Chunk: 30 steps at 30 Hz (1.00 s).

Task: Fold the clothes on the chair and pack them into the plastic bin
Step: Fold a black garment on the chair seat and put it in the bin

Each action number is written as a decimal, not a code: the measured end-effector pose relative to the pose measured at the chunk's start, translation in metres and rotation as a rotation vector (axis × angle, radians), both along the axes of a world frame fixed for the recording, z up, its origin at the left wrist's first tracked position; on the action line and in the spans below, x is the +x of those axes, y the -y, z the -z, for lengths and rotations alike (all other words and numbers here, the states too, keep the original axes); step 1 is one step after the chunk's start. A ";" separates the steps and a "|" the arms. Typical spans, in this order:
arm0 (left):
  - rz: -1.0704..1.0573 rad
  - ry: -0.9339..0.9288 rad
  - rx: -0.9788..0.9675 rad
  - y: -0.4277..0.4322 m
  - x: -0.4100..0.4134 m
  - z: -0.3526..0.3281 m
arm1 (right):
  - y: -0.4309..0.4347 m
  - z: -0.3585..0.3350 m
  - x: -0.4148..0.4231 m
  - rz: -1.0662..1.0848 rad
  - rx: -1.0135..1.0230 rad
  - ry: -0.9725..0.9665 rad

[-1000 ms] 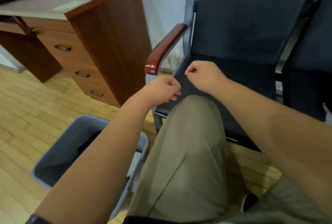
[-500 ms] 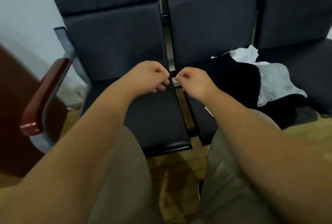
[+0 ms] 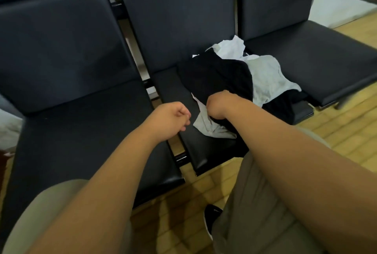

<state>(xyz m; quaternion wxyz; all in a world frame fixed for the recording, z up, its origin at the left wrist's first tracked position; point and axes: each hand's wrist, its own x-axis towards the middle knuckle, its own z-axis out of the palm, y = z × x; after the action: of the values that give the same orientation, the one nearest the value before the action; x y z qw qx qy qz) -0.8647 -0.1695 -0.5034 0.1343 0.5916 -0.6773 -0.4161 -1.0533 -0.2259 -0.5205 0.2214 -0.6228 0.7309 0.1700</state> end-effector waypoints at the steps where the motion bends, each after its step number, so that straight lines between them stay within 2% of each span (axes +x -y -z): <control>1: 0.029 0.024 -0.011 0.000 -0.003 0.002 | 0.004 0.008 -0.006 -0.012 0.045 -0.057; 4: 0.082 0.055 -0.019 0.000 -0.005 0.009 | 0.016 0.034 -0.020 -0.092 0.146 -0.112; 6: 0.098 0.067 -0.026 0.000 -0.003 0.011 | 0.013 0.035 -0.020 -0.071 0.160 -0.089; 9: 0.095 0.058 -0.035 0.001 0.001 0.011 | -0.004 0.008 -0.011 -0.021 0.112 -0.038; 20: 0.000 0.022 -0.048 0.001 0.021 -0.003 | -0.008 -0.014 -0.003 0.133 -0.172 0.027; 27: -0.003 0.028 -0.044 0.002 0.025 -0.003 | -0.013 -0.005 -0.001 0.107 -0.125 0.061; 30: -0.007 0.036 -0.031 0.003 0.024 0.000 | -0.016 0.006 -0.002 0.076 -0.169 0.102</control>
<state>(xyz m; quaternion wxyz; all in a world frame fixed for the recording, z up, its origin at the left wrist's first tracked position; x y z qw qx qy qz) -0.8408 -0.1723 -0.5039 0.1329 0.5991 -0.6839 -0.3945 -1.0549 -0.2095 -0.5262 0.2115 -0.6188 0.7536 0.0672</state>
